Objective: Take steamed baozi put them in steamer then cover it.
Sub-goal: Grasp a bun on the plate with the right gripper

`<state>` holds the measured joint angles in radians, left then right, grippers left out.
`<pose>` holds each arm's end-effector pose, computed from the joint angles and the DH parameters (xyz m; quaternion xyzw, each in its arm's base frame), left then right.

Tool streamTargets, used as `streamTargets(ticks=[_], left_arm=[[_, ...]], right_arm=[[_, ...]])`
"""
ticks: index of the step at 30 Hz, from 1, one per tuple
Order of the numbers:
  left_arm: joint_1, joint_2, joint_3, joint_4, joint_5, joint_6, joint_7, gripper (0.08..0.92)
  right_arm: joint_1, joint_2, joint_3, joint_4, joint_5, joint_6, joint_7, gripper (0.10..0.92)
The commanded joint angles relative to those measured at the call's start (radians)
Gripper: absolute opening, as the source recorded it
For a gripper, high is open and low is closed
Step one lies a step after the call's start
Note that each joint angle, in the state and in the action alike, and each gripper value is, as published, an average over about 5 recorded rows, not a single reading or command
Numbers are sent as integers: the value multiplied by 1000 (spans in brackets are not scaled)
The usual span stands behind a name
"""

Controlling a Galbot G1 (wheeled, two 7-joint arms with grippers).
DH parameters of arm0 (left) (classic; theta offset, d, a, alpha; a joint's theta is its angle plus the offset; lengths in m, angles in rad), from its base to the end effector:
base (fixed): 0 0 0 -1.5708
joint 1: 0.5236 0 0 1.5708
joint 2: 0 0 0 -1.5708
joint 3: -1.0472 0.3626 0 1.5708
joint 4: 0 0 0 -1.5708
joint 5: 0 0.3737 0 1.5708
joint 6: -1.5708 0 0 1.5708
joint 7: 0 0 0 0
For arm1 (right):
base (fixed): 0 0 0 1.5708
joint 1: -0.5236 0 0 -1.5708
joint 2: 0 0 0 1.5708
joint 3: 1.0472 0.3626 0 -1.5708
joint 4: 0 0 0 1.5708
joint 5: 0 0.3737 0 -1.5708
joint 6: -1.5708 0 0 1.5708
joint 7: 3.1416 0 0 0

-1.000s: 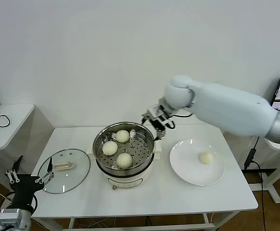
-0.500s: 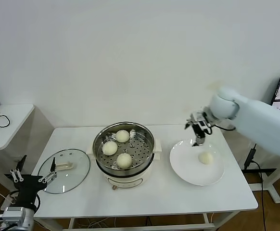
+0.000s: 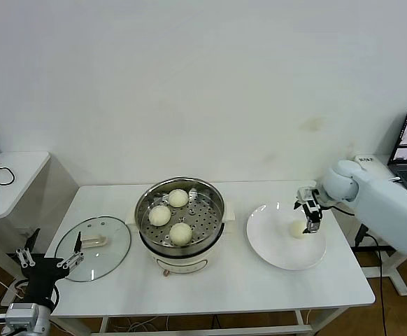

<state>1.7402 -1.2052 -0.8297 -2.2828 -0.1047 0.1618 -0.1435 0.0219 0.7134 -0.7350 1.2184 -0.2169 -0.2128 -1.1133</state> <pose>0.1563 0.1220 -0.2340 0.0816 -0.9789 -0.1851 0.0295 0.5551 -0.1533 -0.1816 0.4650 -0.5418 0.5802 0.3920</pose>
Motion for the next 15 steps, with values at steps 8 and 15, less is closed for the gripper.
streamTargets(ticks=[8, 15], left_arm=[[0, 0, 2, 9, 4, 1, 1, 823], [-6, 4, 7, 8, 5, 1, 2, 823]], right_arm=[[-146, 110, 175, -250, -129, 30, 20, 823], [-155, 153, 213, -330, -140, 44, 58, 822]])
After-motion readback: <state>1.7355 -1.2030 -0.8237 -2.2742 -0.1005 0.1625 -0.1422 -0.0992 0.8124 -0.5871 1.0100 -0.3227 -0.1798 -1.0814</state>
